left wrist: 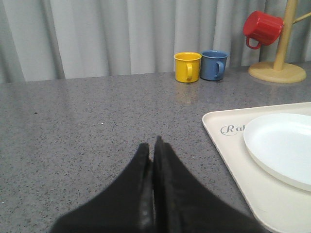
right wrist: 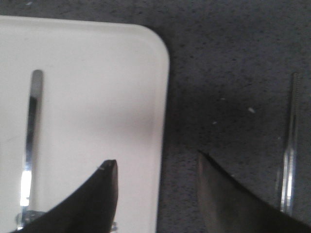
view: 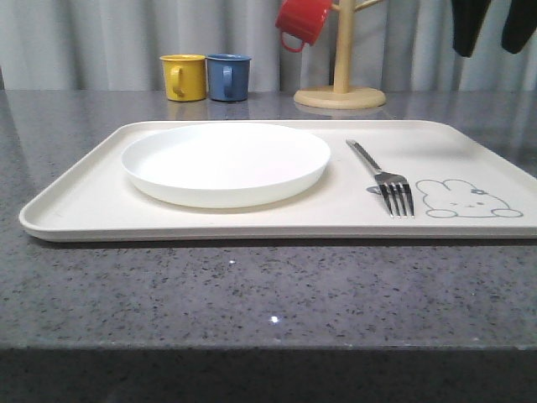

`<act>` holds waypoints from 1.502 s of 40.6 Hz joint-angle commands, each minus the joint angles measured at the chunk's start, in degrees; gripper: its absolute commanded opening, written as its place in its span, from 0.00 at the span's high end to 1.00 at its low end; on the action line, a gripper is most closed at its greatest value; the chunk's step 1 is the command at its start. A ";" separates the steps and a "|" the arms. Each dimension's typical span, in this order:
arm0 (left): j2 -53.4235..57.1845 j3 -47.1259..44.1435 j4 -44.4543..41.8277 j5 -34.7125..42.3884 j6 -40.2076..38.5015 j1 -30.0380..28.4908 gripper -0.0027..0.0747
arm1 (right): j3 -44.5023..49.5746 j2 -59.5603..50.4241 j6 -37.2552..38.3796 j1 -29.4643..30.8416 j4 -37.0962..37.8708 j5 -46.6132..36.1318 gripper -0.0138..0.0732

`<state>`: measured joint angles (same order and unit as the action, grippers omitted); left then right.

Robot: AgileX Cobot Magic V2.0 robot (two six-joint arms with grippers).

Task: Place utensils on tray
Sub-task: 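Grasp the steel chopsticks with the right gripper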

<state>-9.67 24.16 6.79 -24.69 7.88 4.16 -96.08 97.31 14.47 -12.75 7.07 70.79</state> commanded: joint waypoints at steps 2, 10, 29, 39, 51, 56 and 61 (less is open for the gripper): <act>-0.59 1.44 0.40 4.67 -0.54 -0.12 0.99 | -1.63 -3.17 -4.96 4.72 0.67 5.89 0.38; -0.59 1.44 0.40 4.67 -0.54 -0.12 0.99 | 3.36 -3.23 -9.12 12.22 0.13 5.83 0.38; -0.59 1.44 0.40 4.67 -0.54 -0.12 0.99 | 13.23 -1.20 -14.80 21.89 -5.35 -0.75 0.47; -0.59 1.44 0.40 4.67 -0.54 -0.12 0.99 | 13.23 1.92 -14.97 21.94 -5.15 -1.02 0.48; -0.59 1.44 0.40 4.67 -0.54 -0.12 0.99 | 13.23 2.85 -15.08 21.94 -5.15 -0.72 0.56; -0.59 1.44 0.40 4.67 -0.54 -0.12 0.99 | 13.23 2.99 -15.14 21.94 -5.11 -0.29 0.72; -0.59 1.44 0.40 4.67 -0.54 -0.12 0.99 | 13.23 2.99 -15.14 21.94 -4.75 -0.06 0.82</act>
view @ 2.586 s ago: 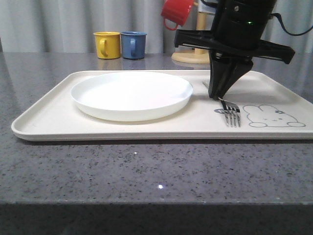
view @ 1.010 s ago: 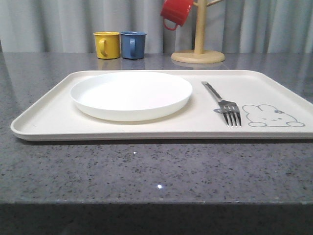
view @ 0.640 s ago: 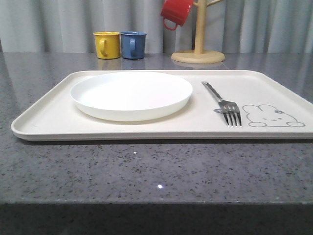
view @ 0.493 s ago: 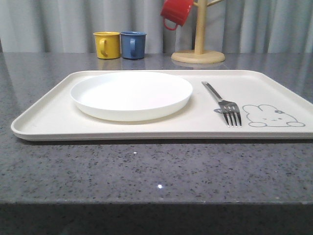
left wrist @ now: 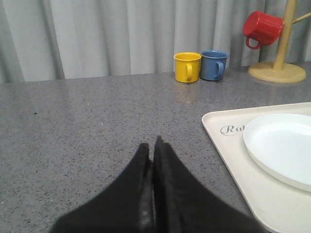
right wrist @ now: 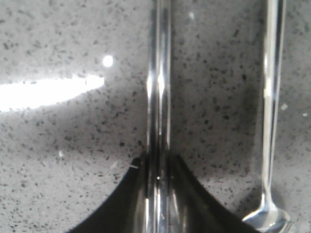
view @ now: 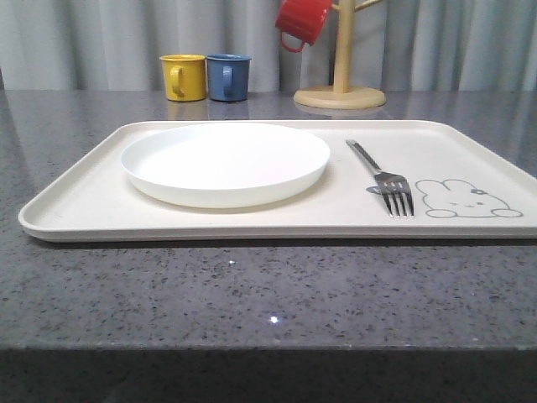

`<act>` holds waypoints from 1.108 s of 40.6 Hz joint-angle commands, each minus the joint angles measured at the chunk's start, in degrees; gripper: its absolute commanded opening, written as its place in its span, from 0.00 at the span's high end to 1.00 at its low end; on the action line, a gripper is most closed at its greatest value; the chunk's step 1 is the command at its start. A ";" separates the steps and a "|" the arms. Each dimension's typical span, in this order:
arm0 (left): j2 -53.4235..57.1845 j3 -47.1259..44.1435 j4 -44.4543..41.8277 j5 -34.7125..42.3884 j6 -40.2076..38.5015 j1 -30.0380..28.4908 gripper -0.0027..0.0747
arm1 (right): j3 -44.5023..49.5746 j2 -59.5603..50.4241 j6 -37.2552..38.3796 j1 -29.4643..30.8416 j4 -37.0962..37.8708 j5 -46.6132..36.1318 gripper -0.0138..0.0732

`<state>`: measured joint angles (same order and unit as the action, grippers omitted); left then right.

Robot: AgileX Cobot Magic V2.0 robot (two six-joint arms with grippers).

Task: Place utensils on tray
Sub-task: 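Grasp the steel chopsticks with the right gripper, then lower the chopsticks onto the tray beside the fork and release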

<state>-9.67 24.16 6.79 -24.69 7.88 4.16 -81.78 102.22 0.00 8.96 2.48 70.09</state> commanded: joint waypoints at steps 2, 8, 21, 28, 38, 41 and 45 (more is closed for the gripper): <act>-0.59 1.44 0.40 4.67 -0.54 -0.12 0.99 | -1.06 -1.91 -0.67 0.24 -0.09 0.95 0.82; -0.59 1.44 0.40 4.67 -0.54 -0.12 0.99 | -2.53 -3.18 -0.62 0.09 -0.09 3.17 0.82; -0.59 1.44 0.40 4.67 -0.54 -0.12 0.99 | -8.27 -9.84 7.73 -8.21 -0.09 6.45 0.82; -0.59 1.44 0.40 4.67 -0.54 -0.12 0.99 | -8.57 -9.79 13.11 -16.86 -0.26 6.45 0.82; -0.49 1.44 0.40 4.67 -0.54 -0.12 0.99 | -8.57 -7.48 19.50 -25.86 -1.73 6.39 0.82; -0.49 1.44 0.40 4.67 -0.54 -0.12 0.99 | -8.47 -7.08 20.02 -27.15 -2.86 6.24 0.82; -0.49 1.44 0.40 4.67 -0.54 -0.12 0.99 | -8.48 -6.55 20.49 -28.22 -3.11 6.31 0.82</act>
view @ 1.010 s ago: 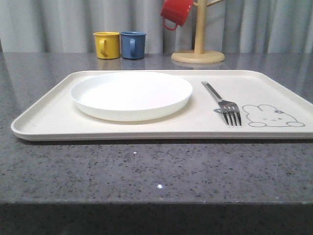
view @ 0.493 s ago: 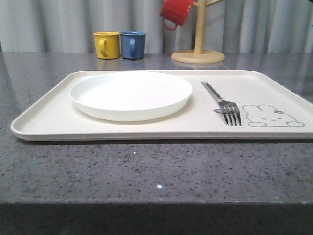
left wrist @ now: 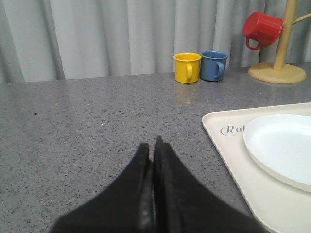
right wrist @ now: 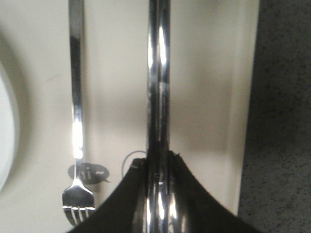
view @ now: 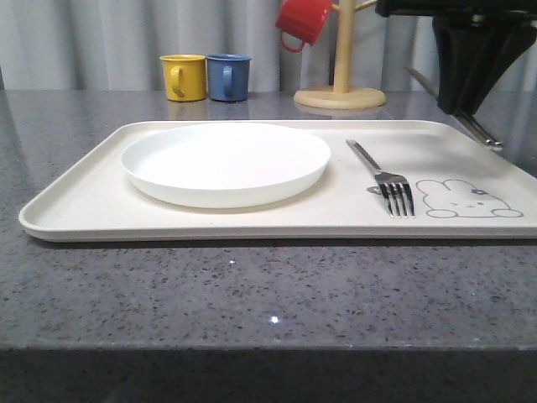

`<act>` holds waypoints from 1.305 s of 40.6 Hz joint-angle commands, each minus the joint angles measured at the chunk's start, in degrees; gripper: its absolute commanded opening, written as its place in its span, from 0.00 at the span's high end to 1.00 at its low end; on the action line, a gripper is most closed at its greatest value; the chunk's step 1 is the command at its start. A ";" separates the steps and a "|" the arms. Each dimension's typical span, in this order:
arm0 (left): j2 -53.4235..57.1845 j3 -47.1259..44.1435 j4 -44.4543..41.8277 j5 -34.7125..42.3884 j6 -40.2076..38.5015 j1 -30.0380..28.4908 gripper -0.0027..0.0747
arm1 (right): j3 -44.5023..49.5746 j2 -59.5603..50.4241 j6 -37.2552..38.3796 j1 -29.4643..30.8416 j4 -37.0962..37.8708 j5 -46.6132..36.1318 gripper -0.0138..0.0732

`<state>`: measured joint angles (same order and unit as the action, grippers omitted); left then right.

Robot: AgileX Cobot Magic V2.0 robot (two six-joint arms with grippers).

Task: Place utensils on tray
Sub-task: 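Lower the chopsticks onto the tray beside the fork and release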

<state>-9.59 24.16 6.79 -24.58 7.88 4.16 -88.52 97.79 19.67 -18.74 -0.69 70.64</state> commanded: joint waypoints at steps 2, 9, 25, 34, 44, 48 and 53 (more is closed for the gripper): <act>-0.57 1.44 0.40 4.56 -0.54 -0.12 0.99 | -1.71 -1.72 0.98 -0.89 -0.06 5.88 0.82; -0.57 1.44 0.40 4.56 -0.54 -0.12 0.99 | -0.66 -0.20 1.75 -1.44 -1.14 5.88 0.82; -0.57 1.44 0.40 4.56 -0.54 -0.12 0.99 | 2.83 1.45 1.81 -1.44 -1.77 3.91 0.82; -0.57 1.44 0.40 4.56 -0.54 -0.12 0.99 | 2.83 1.98 2.48 -1.44 -1.77 2.87 0.82; -0.57 1.44 0.40 4.56 -0.54 -0.12 0.99 | 2.83 1.98 2.48 -1.44 -1.77 2.75 0.68; -0.57 1.44 0.40 4.56 -0.54 -0.12 0.99 | 2.83 1.98 2.48 -1.44 -1.70 2.52 0.59; -0.57 1.44 0.40 4.56 -0.54 -0.12 0.99 | 2.53 1.98 2.48 -1.44 -1.28 1.99 0.48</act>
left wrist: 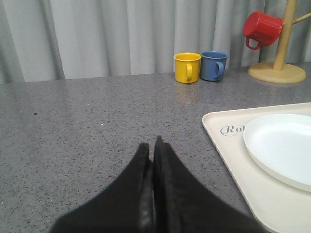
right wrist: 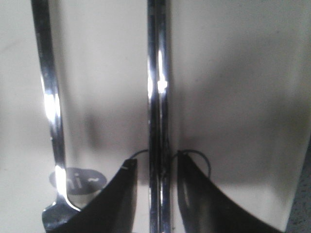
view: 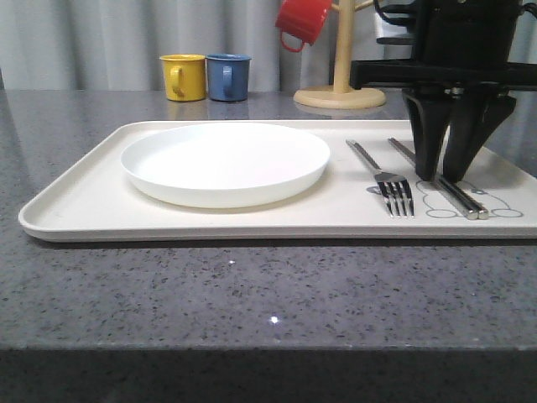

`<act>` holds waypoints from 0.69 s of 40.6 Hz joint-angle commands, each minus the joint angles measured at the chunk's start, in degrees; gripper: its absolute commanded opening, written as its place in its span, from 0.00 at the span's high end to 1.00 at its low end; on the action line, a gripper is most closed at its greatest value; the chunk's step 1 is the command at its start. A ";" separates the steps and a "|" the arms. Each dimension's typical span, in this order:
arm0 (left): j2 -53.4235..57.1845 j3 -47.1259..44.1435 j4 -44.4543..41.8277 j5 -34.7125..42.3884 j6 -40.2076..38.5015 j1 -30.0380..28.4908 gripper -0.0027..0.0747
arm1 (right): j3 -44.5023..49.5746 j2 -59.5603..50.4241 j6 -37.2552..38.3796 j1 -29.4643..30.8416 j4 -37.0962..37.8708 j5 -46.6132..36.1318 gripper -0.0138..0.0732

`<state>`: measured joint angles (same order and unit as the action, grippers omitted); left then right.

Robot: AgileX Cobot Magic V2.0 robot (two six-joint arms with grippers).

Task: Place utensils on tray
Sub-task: 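Lower the chopsticks onto the tray beside the fork and release, then grasp the steel spoon with the right gripper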

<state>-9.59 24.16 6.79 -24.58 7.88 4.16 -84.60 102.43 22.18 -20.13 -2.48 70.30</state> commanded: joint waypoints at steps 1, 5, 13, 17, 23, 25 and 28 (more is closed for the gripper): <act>-0.57 1.44 0.40 4.56 -0.54 -0.12 0.99 | -1.55 -2.66 -0.03 -0.05 0.67 2.32 0.45; -0.57 1.44 0.40 4.56 -0.54 -0.12 0.99 | -3.44 -2.66 -0.03 0.01 2.99 4.67 0.41; -0.57 1.44 0.40 4.56 -0.54 -0.12 0.99 | -9.56 -4.10 -3.64 0.61 4.96 6.35 0.41; -0.57 1.44 0.40 4.56 -0.54 -0.12 0.99 | -11.06 -4.83 -7.01 2.64 4.64 6.40 0.41; -0.57 1.44 0.40 4.56 -0.54 -0.12 0.99 | -10.89 -6.03 -11.64 8.12 4.59 6.40 0.41; -0.57 1.44 0.40 4.56 -0.54 -0.12 0.99 | -10.89 -6.39 -13.39 10.34 4.59 6.40 0.41; -0.57 1.44 0.40 4.56 -0.54 -0.12 0.99 | -10.89 -6.95 -15.71 13.78 4.65 6.40 0.41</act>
<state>-9.59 24.16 6.79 -24.58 7.88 4.16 -93.72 99.11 10.02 -9.99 1.32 70.64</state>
